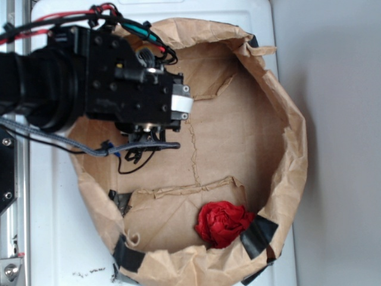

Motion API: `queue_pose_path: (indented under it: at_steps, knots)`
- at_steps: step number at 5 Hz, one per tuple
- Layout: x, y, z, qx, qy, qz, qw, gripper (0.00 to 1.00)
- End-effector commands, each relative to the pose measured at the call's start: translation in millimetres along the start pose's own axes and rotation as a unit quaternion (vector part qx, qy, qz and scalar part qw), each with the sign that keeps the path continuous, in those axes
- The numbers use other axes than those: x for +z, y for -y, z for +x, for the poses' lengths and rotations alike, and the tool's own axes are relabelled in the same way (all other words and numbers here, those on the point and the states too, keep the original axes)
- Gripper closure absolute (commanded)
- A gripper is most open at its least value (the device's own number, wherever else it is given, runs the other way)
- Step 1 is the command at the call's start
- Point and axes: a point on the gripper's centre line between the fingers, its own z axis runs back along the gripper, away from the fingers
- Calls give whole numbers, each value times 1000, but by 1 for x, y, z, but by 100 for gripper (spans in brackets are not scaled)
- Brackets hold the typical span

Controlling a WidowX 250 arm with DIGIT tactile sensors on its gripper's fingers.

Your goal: Grab the yellow cloth.

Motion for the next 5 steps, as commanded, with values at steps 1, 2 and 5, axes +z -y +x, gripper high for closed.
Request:
queue_pose_path:
  at_steps: [1,2,5]
  knots:
    - [116,-27,30,43,91,-88,991,100]
    - [144,-33,31,52,109,-104,987,100]
    - [161,-22,1,246,127,-44,960,11]
